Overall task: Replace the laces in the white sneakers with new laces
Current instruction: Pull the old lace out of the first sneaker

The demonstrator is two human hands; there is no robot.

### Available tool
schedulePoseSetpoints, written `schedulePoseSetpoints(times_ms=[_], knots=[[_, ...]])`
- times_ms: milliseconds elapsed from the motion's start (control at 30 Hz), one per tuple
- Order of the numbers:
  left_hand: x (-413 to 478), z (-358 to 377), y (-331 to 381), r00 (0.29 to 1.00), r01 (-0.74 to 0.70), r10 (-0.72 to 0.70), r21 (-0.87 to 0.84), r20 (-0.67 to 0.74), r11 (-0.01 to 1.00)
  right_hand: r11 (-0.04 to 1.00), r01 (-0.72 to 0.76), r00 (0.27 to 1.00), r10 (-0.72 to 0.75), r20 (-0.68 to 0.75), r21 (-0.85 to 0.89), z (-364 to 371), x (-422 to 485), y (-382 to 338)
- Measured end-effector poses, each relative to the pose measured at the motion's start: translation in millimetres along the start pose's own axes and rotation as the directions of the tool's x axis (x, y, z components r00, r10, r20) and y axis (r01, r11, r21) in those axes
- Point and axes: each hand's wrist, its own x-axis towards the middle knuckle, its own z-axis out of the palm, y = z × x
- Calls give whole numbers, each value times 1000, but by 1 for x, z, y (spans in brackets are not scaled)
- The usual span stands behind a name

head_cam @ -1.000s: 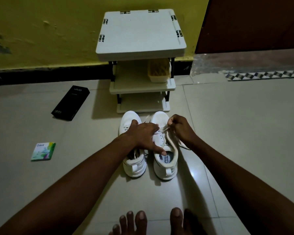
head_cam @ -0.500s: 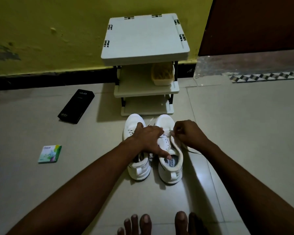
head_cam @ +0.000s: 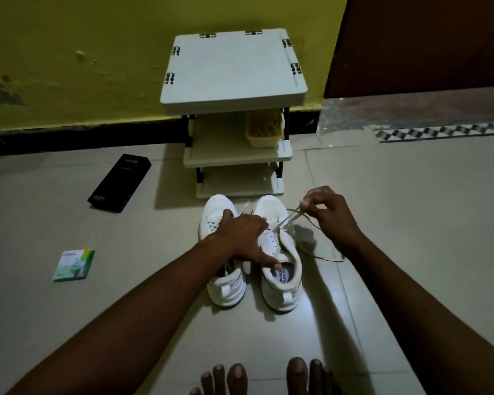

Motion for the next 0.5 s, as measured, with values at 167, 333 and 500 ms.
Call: schedulePoseSetpoints(times_ms=[167, 333, 500], knots=[[-3, -5, 1, 1000, 4, -4, 16, 16, 1000, 636, -340, 928, 346, 138, 693, 4, 3, -14], [0, -7, 3, 999, -3, 2, 37, 32, 999, 777, 237, 954, -74, 289, -583, 5, -6, 7], [-1, -4, 4, 1000, 7, -7, 32, 18, 999, 351, 445, 883, -18, 470, -824, 13, -3, -4]])
